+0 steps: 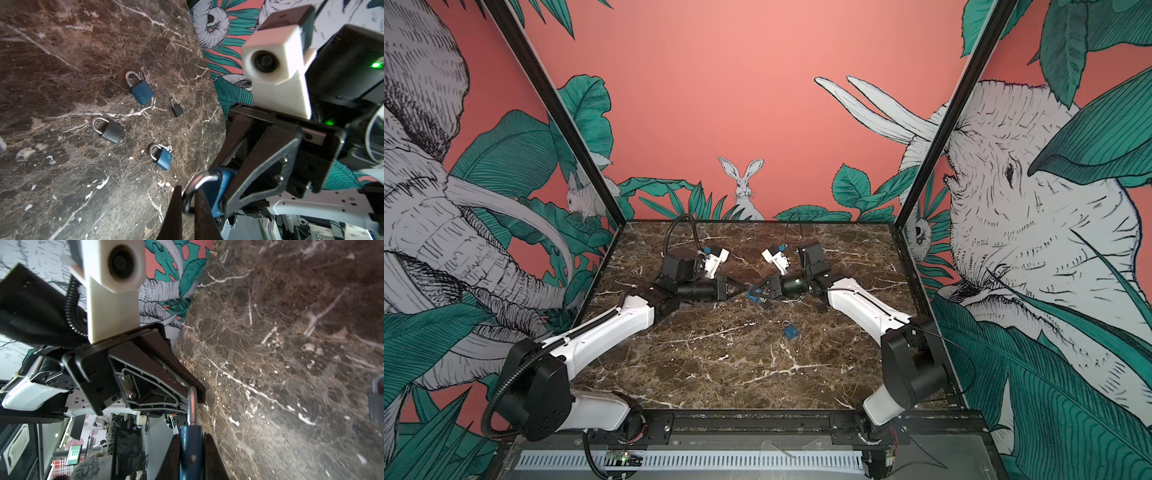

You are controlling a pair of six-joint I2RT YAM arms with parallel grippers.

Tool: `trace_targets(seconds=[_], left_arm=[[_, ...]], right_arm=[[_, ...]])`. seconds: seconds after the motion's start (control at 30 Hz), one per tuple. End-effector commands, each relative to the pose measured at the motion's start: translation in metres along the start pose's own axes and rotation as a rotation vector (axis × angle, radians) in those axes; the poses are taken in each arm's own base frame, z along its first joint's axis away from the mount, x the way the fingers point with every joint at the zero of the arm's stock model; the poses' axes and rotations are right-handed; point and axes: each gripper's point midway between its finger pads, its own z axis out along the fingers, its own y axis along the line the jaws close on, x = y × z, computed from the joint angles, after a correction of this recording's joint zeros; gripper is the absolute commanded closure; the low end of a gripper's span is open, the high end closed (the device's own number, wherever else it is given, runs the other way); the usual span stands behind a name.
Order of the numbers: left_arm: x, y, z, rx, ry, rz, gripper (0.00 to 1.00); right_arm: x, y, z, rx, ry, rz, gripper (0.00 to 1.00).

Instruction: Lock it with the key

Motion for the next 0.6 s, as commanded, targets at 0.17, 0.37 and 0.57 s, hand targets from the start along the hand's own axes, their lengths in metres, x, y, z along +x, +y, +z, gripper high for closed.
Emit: trace_targets(seconds=[0.17, 0.37, 0.57], left_arm=[[-0.036, -0.056, -0.044, 0.196, -0.06, 0.089, 1.0], [-0.058, -0.065, -0.057, 0.235, -0.136, 0.096, 0.81], [-0.062, -0.068, -0.058, 0.265, -0.139, 0.085, 0.78]], right_arm=[[-0.024, 0.046, 0.001, -0.103, -0.101, -0.243, 1.0], [-0.023, 0.045, 0.001, -0.102, -0.099, -0.238, 1.0], [-0.023, 0.046, 0.002, -0.105, -0.099, -0.238, 1.0]])
